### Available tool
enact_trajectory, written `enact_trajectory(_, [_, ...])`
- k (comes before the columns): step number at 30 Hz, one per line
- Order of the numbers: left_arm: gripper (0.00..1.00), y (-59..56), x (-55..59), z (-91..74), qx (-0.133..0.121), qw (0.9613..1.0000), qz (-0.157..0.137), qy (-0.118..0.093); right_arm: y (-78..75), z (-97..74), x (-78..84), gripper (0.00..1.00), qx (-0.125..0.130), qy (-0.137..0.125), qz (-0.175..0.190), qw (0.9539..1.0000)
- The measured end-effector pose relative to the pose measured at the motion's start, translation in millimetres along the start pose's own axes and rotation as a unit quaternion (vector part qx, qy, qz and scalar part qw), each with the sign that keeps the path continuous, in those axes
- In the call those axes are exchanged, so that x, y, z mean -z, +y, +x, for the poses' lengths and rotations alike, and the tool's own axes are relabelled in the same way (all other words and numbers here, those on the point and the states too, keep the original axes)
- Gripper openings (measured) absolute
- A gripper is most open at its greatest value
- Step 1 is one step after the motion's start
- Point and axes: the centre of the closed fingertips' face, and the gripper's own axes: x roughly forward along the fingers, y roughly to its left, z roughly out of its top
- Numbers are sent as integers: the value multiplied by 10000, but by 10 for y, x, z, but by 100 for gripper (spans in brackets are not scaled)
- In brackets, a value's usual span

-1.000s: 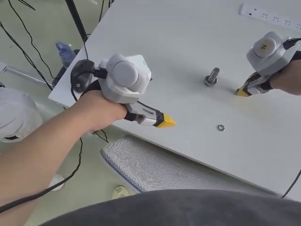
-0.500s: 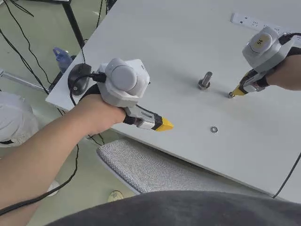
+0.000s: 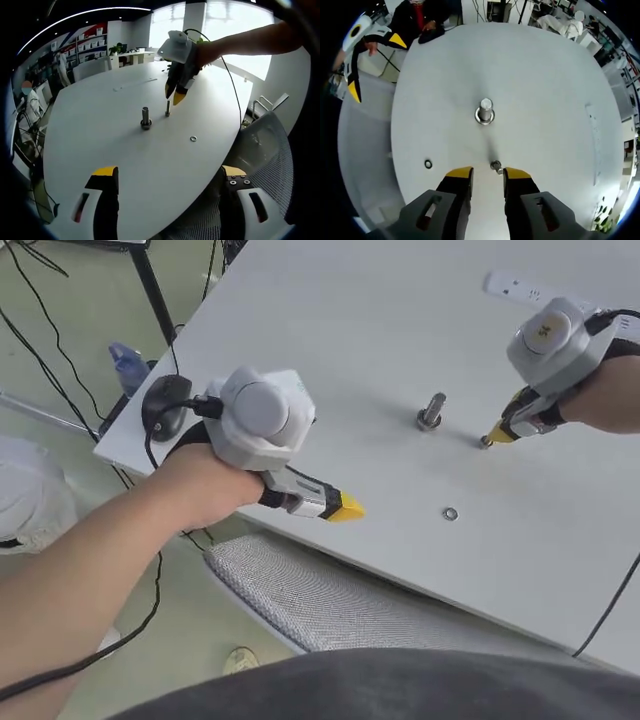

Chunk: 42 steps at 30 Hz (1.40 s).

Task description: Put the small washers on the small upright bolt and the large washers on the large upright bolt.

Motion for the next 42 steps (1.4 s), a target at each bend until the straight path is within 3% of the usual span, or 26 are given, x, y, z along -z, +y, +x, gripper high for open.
enact_trajectory(6, [81,-11,26,-8,14,10000,23,47,61,-38,-14,25,20,-38,-63,10000])
enact_trajectory(14, [80,-5,-2,-22,15,10000,89,-8,302,-91,-14,25,-6,-52,-164,9999])
enact_trajectory(16, [80,-2,-5,-24,10,10000,92,3,257,-73,-30,25,-36,-85,-164,9998])
enact_trajectory(30, [84,38,-22,-7,-10,9999,115,20,737,-109,19,26,-268,-173,-163,9994])
enact_trajectory(37, [86,39,-33,28,8,9999,133,47,973,-43,100,25,-491,-172,41,9986])
enact_trajectory(42, [86,33,-31,29,24,9999,143,68,1095,7,120,27,-487,-238,56,9985])
